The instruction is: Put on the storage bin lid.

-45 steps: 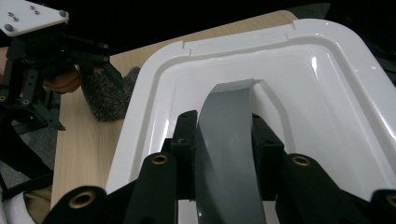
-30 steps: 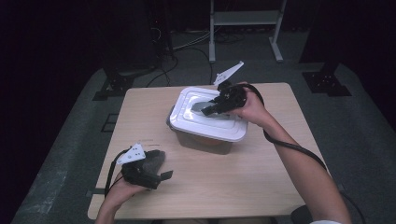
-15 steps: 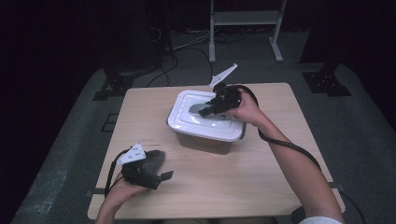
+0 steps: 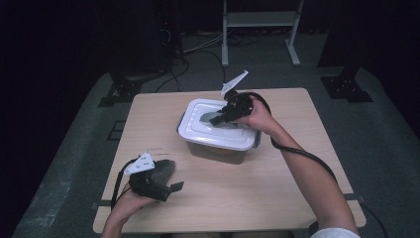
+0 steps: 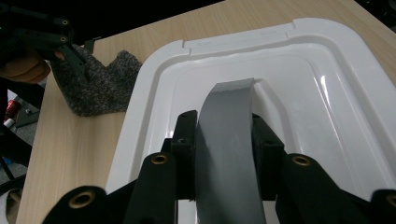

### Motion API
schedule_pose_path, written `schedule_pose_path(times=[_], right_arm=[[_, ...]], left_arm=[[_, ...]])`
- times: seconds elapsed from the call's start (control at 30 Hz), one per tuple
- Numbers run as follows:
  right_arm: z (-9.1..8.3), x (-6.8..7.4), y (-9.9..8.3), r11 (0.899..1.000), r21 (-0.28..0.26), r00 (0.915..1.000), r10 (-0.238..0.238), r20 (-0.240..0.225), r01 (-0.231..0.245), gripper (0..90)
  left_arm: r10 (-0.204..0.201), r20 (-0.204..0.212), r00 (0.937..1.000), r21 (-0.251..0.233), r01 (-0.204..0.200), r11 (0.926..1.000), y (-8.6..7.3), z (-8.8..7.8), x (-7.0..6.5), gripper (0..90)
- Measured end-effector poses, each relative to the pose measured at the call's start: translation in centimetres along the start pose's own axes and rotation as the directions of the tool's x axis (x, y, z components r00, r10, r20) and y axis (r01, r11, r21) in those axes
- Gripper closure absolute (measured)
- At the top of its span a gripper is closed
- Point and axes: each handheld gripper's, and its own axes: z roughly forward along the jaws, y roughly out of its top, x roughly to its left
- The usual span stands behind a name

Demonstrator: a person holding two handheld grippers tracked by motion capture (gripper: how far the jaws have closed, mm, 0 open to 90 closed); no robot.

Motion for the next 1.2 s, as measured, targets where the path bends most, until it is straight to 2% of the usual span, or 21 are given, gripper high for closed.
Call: schedule_pose_path(times=[0.8,1.2], right_arm=[[0.6,-0.9,-0.9,1.000,0.002,0.9992,0.010,-0.038,-0.010,67.0],[0.5,-0.9,-1.1,1.000,-0.004,0.9995,0.014,-0.030,-0.014,65.5]], left_arm=[[-0.002,-0.004,1.0000,0.001,0.002,1.0000,-0.1,-0.1,0.0,1.6],[-0.001,-0.006,1.0000,-0.002,0.001,1.0000,-0.1,-0.3,0.0,1.6]])
